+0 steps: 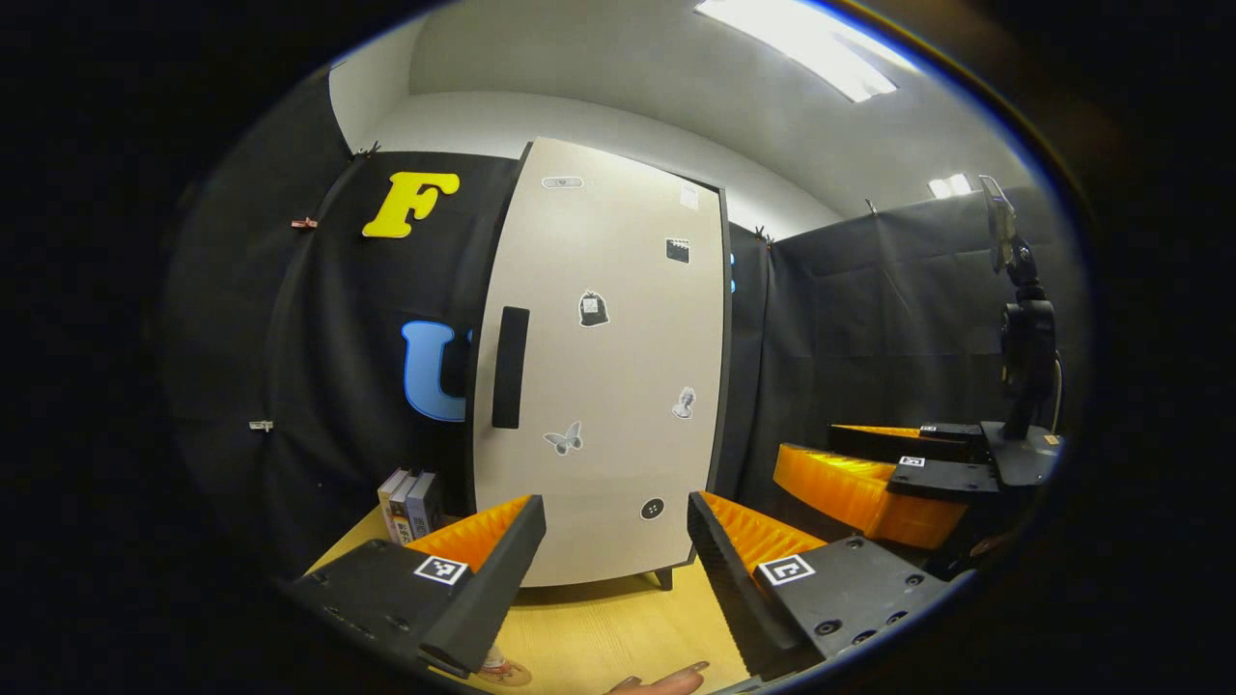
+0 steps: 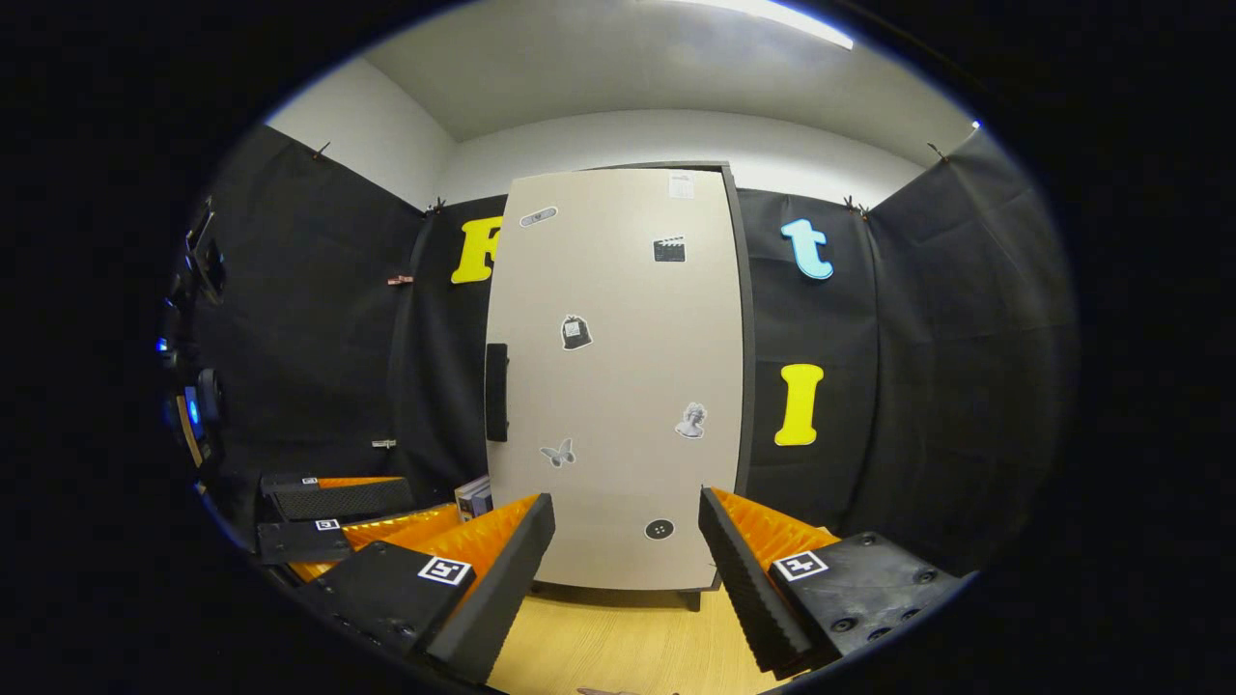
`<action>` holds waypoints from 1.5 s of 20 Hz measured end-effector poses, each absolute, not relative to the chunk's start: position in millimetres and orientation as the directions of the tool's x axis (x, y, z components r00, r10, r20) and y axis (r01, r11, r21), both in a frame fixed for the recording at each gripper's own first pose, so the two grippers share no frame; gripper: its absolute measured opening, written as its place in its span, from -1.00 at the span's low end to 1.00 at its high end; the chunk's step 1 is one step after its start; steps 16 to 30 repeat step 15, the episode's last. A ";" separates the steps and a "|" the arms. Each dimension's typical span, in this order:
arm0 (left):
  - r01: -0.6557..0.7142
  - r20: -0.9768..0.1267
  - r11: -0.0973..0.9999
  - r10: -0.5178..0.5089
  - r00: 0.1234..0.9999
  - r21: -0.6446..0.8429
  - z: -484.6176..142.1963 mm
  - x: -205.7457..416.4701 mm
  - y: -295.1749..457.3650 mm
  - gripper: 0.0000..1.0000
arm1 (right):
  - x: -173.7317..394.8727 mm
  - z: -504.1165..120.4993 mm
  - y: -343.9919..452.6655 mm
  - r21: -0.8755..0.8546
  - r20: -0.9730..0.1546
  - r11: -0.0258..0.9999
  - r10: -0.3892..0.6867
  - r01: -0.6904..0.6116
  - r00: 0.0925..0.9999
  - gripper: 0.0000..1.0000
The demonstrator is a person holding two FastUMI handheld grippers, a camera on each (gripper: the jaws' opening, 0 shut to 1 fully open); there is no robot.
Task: Open the cabinet door with the right hand, grasp the bottle in the cabinet with the left hand and place it on the coaster, then close the cabinet door with the right hand.
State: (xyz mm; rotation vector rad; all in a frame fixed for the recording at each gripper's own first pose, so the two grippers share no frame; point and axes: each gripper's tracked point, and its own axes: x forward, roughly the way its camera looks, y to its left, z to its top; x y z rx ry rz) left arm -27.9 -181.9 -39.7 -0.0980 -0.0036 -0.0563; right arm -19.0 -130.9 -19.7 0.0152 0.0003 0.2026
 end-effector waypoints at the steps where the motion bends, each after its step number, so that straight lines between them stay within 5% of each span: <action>1: 0.061 0.010 0.994 -0.061 0.998 -0.089 -38.8 -29.2 -183.4 0.87 | -19.4 -19.7 -130.8 0.016 0.001 0.979 0.201 -0.201 0.980 0.94; 30: 0.089 -0.003 0.992 -0.089 0.996 -0.092 -45.0 -30.0 -186.8 0.87 | -21.3 -20.2 -130.2 -0.003 -0.010 0.981 0.194 -0.194 0.981 0.94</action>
